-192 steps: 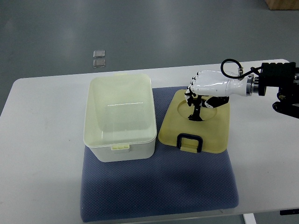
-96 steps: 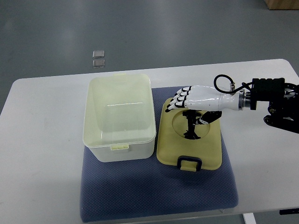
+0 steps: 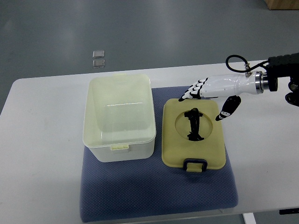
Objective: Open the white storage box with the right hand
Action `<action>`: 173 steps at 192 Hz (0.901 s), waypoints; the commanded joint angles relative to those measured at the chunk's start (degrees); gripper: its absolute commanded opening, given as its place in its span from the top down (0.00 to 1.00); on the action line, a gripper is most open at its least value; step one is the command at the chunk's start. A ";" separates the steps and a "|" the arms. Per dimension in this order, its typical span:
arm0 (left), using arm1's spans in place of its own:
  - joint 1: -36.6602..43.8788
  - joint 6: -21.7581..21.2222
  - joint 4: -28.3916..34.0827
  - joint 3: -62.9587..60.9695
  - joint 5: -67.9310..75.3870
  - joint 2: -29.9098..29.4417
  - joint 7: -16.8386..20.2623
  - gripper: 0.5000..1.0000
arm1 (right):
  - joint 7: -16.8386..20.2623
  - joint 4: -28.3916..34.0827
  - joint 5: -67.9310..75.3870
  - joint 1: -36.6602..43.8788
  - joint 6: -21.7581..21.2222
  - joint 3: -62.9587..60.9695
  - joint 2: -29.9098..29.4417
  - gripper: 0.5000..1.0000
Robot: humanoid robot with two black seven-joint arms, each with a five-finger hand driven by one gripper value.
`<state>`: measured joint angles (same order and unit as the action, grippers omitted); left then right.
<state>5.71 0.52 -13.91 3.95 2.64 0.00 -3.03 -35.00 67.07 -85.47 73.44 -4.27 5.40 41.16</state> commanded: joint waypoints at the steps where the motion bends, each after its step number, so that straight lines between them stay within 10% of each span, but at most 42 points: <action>1: 0.00 0.00 0.03 0.01 0.00 0.00 -0.04 0.00 | 0.00 -3.17 6.99 0.04 -2.59 -7.07 0.06 0.14; 34: 0.00 0.00 -0.24 -0.08 0.00 0.00 -0.04 0.00 | 4.68 -6.60 28.41 -0.58 -8.47 -19.89 -0.99 0.14; 85: 0.00 0.00 -0.41 -0.08 0.00 0.00 -0.04 0.00 | 22.79 -18.11 70.08 -8.75 -3.20 -33.87 -12.50 0.14; 173: 0.00 0.00 -0.50 -0.08 0.00 0.00 -0.04 0.00 | 20.24 -28.31 100.76 -25.80 -12.08 -58.48 -26.83 0.13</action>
<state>5.71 0.52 -14.50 3.86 2.64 0.00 -3.08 -14.18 38.85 14.57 50.50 -12.85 -49.62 16.82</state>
